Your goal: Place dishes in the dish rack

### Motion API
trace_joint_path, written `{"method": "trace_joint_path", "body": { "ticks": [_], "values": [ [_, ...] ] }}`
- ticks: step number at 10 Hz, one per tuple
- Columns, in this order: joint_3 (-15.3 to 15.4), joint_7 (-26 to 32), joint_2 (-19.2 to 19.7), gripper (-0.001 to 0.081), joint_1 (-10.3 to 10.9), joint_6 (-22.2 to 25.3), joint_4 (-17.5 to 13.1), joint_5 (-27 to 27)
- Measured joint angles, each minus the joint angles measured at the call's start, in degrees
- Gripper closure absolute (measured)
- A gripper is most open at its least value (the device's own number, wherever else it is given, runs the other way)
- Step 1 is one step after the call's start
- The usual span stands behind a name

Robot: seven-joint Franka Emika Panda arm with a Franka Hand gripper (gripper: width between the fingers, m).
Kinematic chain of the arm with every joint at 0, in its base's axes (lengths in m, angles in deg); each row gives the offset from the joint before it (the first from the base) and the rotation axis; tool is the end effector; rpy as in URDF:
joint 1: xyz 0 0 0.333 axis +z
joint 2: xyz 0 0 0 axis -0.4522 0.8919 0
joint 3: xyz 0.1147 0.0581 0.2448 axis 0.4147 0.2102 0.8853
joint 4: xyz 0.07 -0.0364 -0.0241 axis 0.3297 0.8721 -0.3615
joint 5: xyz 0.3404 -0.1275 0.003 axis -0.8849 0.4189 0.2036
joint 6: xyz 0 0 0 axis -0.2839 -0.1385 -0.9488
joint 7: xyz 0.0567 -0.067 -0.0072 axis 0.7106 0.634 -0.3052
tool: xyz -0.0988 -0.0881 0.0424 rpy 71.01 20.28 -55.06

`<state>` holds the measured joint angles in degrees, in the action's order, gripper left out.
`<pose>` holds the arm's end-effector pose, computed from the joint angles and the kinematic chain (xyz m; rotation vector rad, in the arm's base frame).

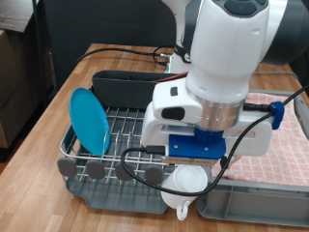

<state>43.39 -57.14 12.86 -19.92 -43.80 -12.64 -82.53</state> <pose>0.6806 0.0097 0.2905 2.8577 -1.0313 -0.0361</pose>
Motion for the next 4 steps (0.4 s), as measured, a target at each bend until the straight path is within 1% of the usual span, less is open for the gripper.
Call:
{"method": "trace_joint_path", "body": {
  "ticks": [2, 4],
  "values": [
    [-0.03, -0.04, -1.23, 0.0003, 0.33, 3.25, -2.09, 0.79],
    [-0.03, -0.07, -1.55, 0.0003, 0.56, 6.29, -4.59, 1.36]
  ]
}}
